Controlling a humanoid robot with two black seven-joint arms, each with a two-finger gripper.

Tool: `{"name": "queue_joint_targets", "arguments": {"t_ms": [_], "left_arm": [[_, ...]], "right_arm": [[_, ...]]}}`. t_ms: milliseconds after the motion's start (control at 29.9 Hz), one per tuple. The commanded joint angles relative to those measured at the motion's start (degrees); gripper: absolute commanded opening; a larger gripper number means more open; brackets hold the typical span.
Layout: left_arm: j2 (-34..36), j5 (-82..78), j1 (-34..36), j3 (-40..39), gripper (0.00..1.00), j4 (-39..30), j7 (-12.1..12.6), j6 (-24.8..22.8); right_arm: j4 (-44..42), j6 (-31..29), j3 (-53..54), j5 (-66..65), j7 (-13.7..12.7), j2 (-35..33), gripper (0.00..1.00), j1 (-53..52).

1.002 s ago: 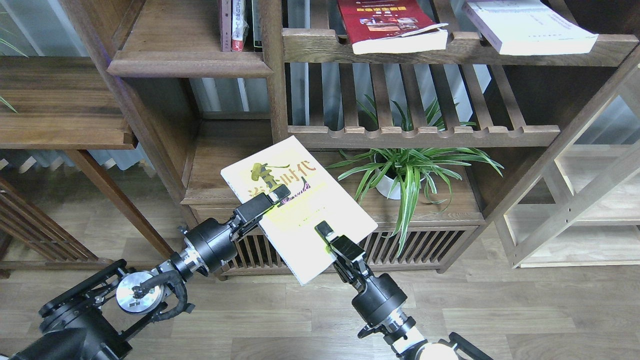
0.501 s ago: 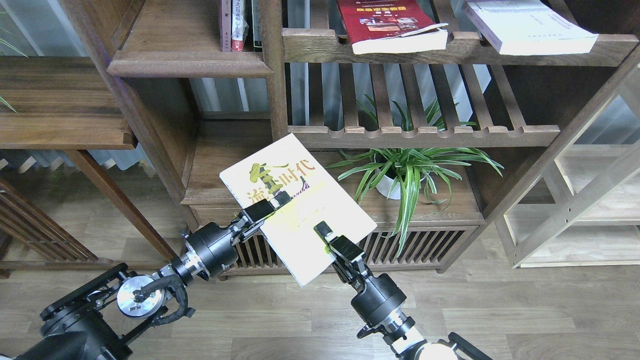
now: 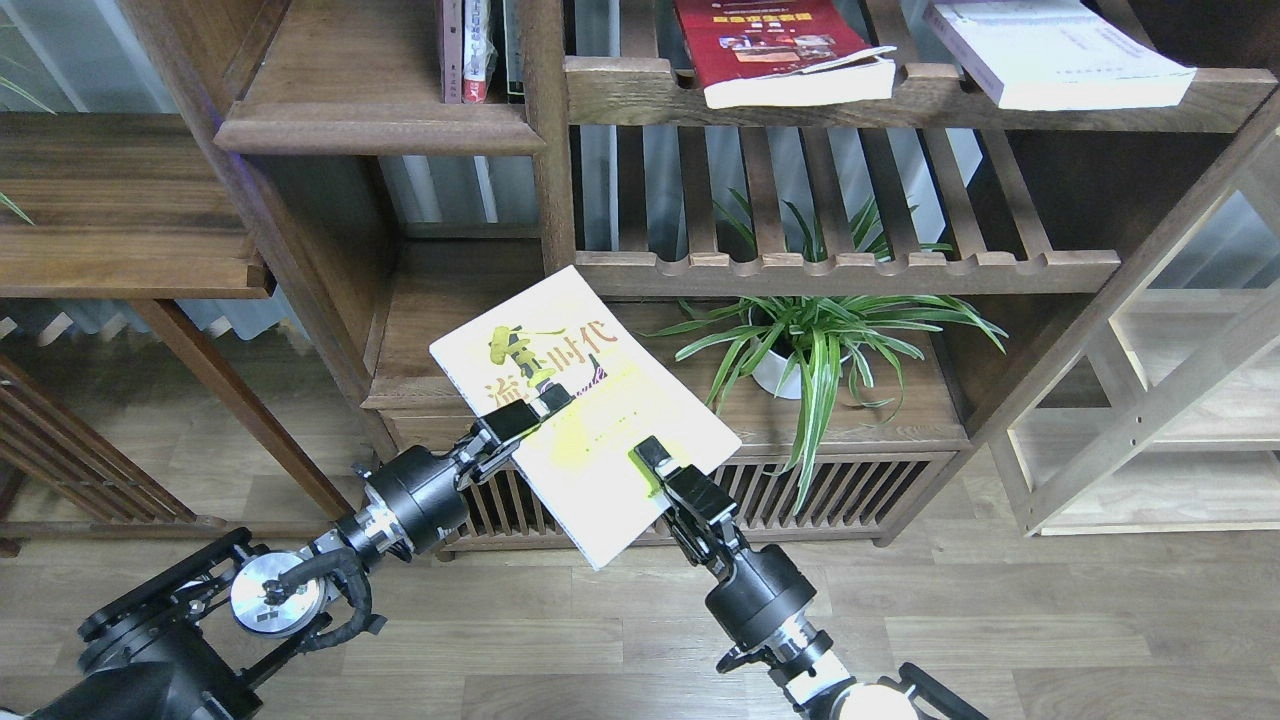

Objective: Organize books on shelf
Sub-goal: 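Grasp the book's top corner with the left gripper, then release with the right gripper and lift the book away with the left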

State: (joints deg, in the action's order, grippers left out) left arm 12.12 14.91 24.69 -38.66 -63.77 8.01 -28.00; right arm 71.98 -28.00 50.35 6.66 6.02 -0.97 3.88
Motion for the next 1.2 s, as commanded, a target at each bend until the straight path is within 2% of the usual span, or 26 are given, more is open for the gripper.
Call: {"name": "queue_joint_targets", "arguments": {"t_ms": [0,100,167,334,468,702,1169], "left_arm": [[-0.1,-0.1,-0.1,0.1,0.03,0.2,0.0,0.0],[-0.1,-0.1,-0.1,0.1,0.03,0.2,0.1,0.0],[0.0,-0.1,0.0,0.1,0.04,0.2,0.2,0.0],[1.4,-0.6,0.2,-0.4,0.04,-0.5,0.3,0.0],[5.1,-0.8,0.5,-1.1,0.03,-1.4,0.3,0.0],[10.8,-6.8,0.8,-9.1,0.02,-4.6,0.2,0.0],[20.8,-18.7,0.2,-15.3,0.02,-20.8,0.1,0.0]], "right_arm": [[-0.1,0.0,0.1,-0.1,0.0,0.4,0.72,0.0],[-0.1,0.0,0.2,-0.1,0.0,0.6,0.79,0.0],[-0.1,0.0,0.4,0.0,0.0,0.7,0.87,0.0],[-0.1,0.0,0.6,0.0,0.0,0.6,0.90,-0.1],[-0.5,0.0,1.0,0.0,0.0,0.5,0.91,-0.3],[-1.1,0.0,1.9,0.0,0.1,0.5,0.92,-0.2],[-2.7,0.0,2.4,-0.2,0.1,0.5,0.92,-2.4]]}}
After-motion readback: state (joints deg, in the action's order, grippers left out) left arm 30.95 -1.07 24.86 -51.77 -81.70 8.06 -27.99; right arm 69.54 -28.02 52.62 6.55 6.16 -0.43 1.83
